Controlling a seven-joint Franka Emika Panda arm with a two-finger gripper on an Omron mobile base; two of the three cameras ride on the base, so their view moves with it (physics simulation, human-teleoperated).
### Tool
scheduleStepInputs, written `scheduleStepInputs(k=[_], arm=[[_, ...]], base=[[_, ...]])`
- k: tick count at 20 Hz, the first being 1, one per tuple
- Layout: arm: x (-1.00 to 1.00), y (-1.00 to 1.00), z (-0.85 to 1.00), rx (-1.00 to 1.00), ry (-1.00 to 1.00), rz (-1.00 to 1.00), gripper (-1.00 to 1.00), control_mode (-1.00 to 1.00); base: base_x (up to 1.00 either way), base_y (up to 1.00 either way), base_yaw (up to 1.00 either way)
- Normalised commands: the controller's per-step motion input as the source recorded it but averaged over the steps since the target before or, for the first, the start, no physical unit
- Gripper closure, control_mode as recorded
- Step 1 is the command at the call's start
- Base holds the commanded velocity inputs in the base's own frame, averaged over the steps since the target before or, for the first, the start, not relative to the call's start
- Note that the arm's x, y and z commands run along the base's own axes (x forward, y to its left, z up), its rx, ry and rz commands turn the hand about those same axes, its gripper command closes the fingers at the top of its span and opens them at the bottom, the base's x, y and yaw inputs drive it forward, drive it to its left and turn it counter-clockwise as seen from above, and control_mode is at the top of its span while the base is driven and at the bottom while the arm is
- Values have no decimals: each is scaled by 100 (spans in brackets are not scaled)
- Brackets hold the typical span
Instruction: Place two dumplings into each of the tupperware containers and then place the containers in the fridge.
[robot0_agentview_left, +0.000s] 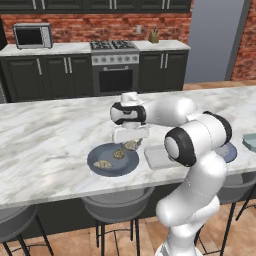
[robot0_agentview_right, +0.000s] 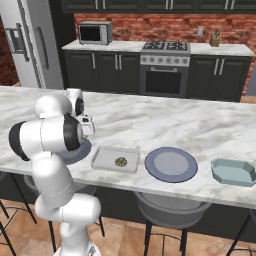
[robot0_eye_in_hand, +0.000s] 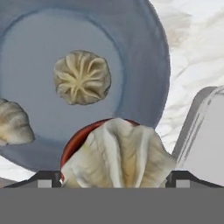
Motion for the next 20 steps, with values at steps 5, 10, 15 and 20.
scheduleStepInputs(k=[5, 10, 15, 20], arm=[[-3, -100, -6, 2, 1, -16, 100, -100], [1, -82, -28, 0, 0, -6, 100, -100], [1, -45, -60, -1, 0, -2, 100, -100], [7, -13, -14, 0, -4, 0, -100, -100]], base=[[0, 0, 0], [0, 0, 0], [0, 0, 0], [0, 0, 0]])
